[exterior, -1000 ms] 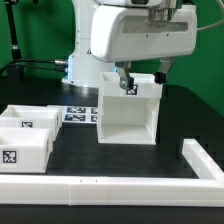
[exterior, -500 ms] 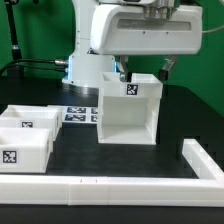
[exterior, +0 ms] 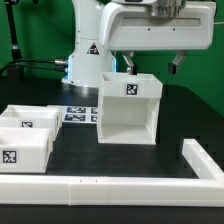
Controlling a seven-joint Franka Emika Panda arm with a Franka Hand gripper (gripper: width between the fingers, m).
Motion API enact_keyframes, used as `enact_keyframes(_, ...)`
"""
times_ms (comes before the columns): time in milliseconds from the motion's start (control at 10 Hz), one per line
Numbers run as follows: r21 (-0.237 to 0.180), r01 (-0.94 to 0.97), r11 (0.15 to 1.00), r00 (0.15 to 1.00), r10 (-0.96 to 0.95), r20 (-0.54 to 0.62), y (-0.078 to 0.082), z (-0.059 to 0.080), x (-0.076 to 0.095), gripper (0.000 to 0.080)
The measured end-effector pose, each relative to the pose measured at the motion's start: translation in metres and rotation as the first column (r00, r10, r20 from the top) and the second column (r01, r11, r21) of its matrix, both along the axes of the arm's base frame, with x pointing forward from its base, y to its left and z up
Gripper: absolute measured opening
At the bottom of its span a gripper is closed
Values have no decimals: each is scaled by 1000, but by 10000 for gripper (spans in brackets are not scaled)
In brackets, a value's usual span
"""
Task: Assemble drawer
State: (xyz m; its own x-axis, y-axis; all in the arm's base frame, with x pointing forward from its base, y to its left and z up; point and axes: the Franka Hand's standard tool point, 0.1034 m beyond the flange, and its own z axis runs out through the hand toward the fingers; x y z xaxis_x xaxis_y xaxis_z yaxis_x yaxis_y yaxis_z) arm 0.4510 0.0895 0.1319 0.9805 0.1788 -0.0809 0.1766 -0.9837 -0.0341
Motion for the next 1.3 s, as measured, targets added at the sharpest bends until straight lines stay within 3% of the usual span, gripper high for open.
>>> enact_keyframes(400, 0, 1, 1000, 1000, -1, -2, 0, 0, -1, 650)
enact_keyframes(500, -14, 90, 996, 996, -90, -15, 4, -3, -13, 650)
enact_keyframes(700, -13, 165, 986, 985, -166, -45, 11, -11, -26, 650)
enact_keyframes(1300, 4, 184, 983, 982, -184, -35, 15, -37, -41, 650)
